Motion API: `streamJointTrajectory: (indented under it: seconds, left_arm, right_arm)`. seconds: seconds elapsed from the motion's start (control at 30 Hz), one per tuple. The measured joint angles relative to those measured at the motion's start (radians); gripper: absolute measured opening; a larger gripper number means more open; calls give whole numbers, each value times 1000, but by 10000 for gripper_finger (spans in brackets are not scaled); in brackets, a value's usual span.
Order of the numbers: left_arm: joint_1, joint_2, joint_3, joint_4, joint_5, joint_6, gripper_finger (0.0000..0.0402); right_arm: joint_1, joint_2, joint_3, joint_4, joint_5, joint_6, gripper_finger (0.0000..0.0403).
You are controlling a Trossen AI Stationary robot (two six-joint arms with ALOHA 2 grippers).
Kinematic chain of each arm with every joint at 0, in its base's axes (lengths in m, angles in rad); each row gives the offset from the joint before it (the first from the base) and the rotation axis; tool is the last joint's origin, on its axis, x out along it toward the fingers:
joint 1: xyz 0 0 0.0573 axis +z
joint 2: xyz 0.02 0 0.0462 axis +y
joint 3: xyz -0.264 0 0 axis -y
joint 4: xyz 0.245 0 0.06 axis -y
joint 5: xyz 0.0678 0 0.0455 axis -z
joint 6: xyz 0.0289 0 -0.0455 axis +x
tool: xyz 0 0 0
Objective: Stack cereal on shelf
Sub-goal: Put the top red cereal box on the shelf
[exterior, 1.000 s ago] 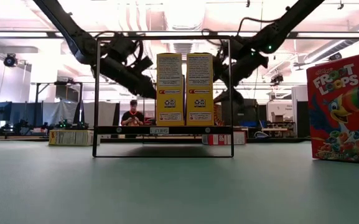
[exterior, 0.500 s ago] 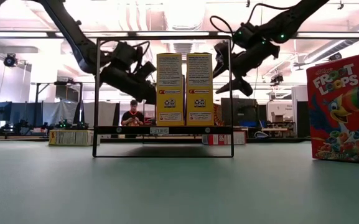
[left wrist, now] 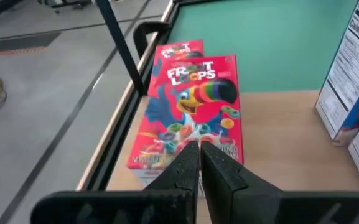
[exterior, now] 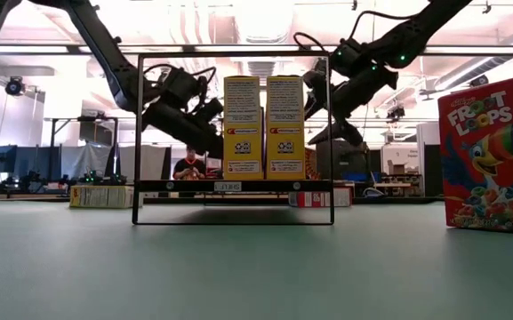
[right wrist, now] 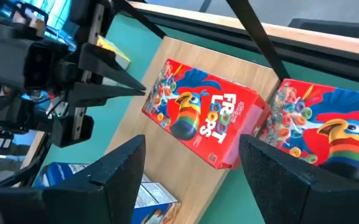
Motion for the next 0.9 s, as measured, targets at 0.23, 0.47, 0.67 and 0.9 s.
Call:
streamJointTrajectory:
  seconds: [0.23, 0.47, 0.67, 0.9]
  left_arm:
    - [4, -5, 0, -66, -42, 2, 0]
    - [4, -15, 0, -68, -30, -10, 0]
    - [2, 5, 0, 29, 13, -26, 0]
    - [3, 15, 0, 35, -10, -42, 0]
  right_arm:
    - [0, 50, 0, 65, -1, 59, 293]
    - [0, 83, 1, 76, -2, 76, 324]
    - [0, 83, 1, 77, -5, 72, 327]
    - [4, 83, 1, 77, -10, 71, 328]
